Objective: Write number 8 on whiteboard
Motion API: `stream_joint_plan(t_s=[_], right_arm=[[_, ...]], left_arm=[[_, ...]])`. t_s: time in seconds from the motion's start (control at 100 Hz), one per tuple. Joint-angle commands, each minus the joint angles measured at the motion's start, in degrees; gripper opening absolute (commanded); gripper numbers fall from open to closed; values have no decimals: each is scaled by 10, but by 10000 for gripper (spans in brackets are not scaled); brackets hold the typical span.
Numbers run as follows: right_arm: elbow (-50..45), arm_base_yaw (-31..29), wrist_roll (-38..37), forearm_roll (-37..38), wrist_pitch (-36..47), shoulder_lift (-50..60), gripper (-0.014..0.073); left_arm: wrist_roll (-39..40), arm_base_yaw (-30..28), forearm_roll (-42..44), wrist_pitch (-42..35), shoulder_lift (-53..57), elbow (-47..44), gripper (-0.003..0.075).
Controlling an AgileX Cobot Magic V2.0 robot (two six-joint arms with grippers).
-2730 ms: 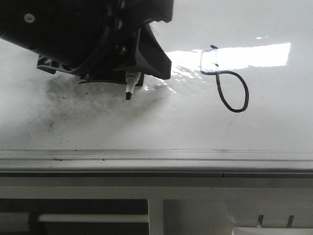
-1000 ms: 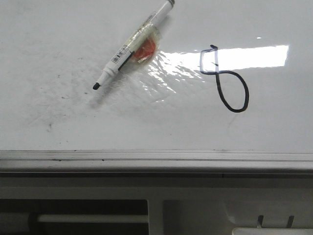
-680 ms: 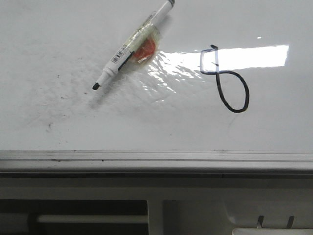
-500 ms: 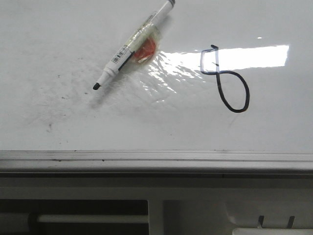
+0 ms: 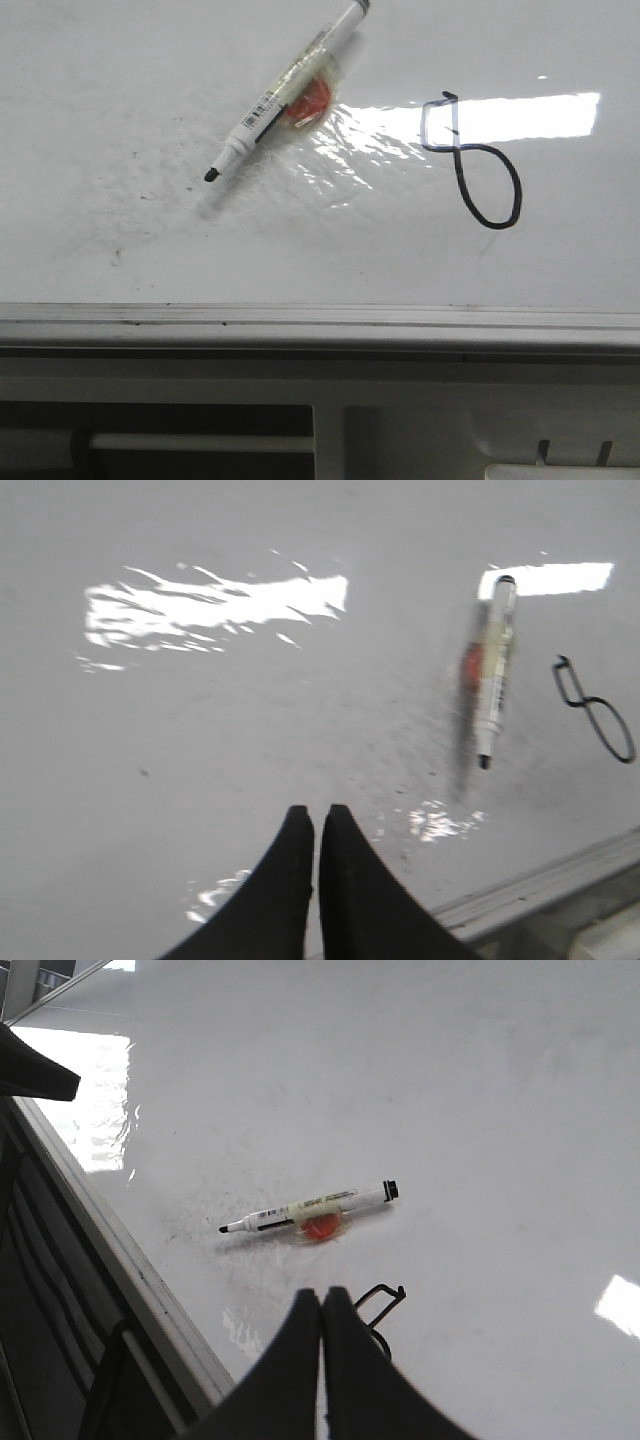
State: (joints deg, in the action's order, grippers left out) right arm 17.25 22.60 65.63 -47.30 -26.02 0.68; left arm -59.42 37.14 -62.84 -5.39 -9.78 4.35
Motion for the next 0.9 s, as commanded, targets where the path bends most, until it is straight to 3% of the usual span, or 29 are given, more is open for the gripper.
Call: stream_joint_plan(t_s=[0.0, 0.14, 0.32, 0.41, 0.58, 0.89], right_arm=[[15, -2, -1, -16, 30, 6, -64], [15, -2, -1, -16, 30, 6, -64], [15, -2, -1, -16, 30, 6, -64], [15, -2, -1, -16, 30, 6, -64], [15, -2, -1, -16, 30, 6, -64], [15, -2, -1, -16, 30, 6, -64]], left_arm=[[192, -68, 192, 10, 26, -9, -20], [377, -182, 354, 69, 73, -45, -20], [452, -269, 443, 139, 117, -63, -20], [495, -281, 490, 165, 115, -63, -20], [647, -284, 576, 229, 116, -63, -20], [652, -284, 606, 227, 116, -63, -20]])
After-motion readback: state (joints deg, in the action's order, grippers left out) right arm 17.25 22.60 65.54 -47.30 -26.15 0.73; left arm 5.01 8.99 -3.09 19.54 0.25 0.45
